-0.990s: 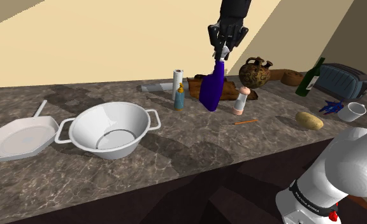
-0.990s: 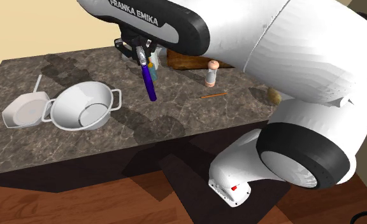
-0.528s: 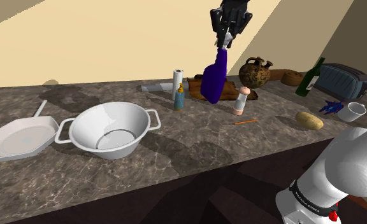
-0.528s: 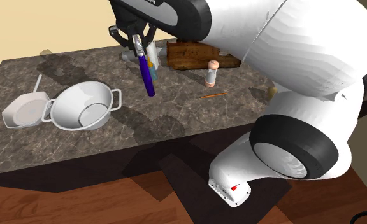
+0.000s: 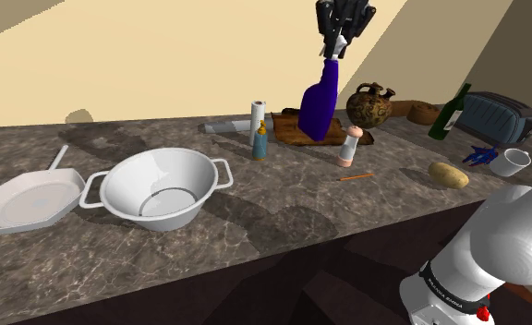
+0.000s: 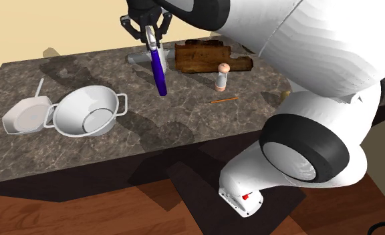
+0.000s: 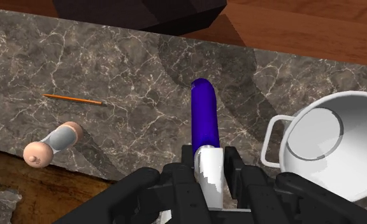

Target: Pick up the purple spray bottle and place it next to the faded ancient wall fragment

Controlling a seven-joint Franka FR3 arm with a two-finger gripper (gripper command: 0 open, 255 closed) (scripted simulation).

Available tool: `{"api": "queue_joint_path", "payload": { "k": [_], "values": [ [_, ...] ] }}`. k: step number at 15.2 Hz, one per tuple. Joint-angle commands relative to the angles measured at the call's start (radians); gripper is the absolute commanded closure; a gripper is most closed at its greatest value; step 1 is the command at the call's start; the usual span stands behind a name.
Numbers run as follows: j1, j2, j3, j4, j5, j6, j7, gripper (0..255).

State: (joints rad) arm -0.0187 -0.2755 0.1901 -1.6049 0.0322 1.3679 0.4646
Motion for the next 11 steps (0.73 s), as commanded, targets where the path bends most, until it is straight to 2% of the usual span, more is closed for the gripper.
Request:
{"api": "queue_joint_path", "payload": {
  "k": [1,11],
  "values": [
    [-0.016,-0.031,-0.035,-0.041,-0.003,0.01,-0.053,255],
    [-0.092,-0.094,-0.208,-0.19,-0.048,0.096,-0.303,255]
  ]
}}
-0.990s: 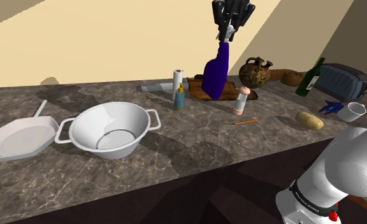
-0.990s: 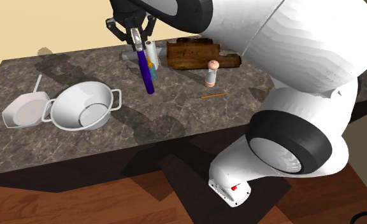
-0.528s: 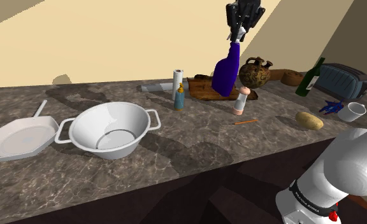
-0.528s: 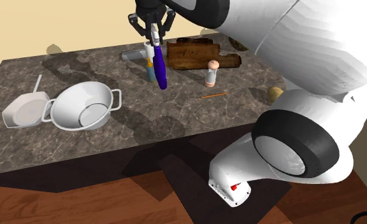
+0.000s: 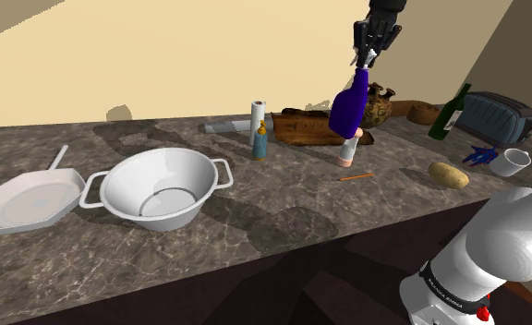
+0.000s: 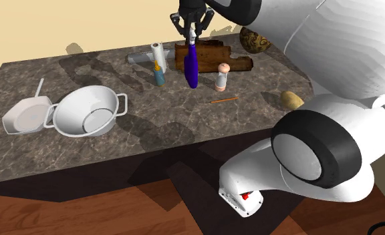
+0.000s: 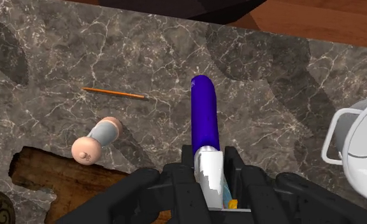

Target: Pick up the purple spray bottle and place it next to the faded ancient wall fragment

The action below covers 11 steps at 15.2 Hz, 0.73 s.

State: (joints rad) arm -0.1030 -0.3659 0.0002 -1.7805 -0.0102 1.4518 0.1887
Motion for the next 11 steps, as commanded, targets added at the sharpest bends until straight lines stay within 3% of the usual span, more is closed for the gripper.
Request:
{"api": "queue_joint_path", "payload": {
  "k": [1,11],
  "values": [
    [-0.016,-0.003,-0.035,-0.023,-0.011,0.02,-0.051,255],
    [-0.092,0.056,-0.206,-0.042,-0.051,0.106,-0.292,255]
  ]
}}
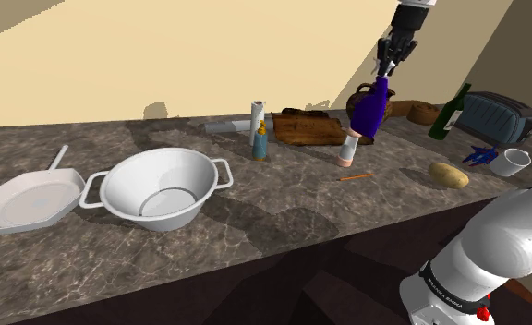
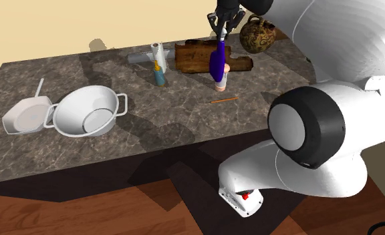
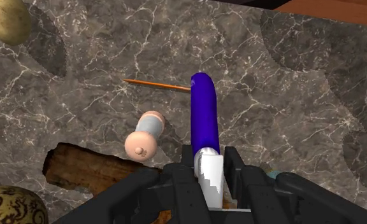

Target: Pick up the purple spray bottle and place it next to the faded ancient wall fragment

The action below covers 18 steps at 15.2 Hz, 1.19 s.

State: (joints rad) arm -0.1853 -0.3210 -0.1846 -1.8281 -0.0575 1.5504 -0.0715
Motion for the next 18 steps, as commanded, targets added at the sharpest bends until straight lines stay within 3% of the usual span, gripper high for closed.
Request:
{"api": "queue_joint_path", "payload": {
  "k": [1,10,18],
  "values": [
    [-0.017,0.024,-0.039,0.01,-0.005,0.016,-0.056,255],
    [-0.089,0.183,-0.189,0.105,0.018,0.081,-0.281,255],
    [-0.182,0.405,-0.301,0.284,0.115,0.103,-0.492,255]
  ]
}}
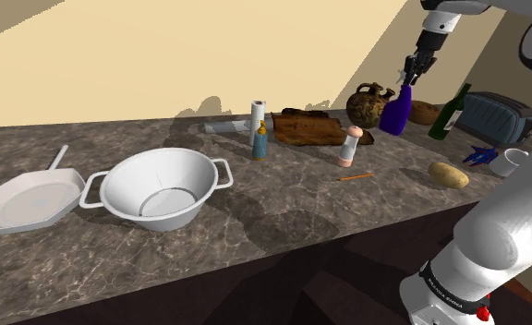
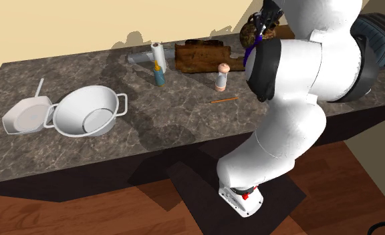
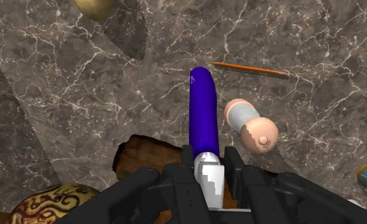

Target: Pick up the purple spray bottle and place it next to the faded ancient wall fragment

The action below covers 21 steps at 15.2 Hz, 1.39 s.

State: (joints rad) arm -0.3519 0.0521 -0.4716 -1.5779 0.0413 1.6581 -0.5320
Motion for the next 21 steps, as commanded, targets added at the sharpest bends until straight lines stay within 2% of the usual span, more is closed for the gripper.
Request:
{"api": "queue_joint_path", "payload": {
  "k": [1,6,21],
  "values": [
    [-0.032,0.066,-0.024,0.064,0.034,-0.007,-0.057,255],
    [-0.139,0.254,-0.058,0.254,0.135,-0.037,-0.181,255],
    [-0.114,0.23,-0.05,0.019,0.126,0.175,-0.186,255]
  ]
}}
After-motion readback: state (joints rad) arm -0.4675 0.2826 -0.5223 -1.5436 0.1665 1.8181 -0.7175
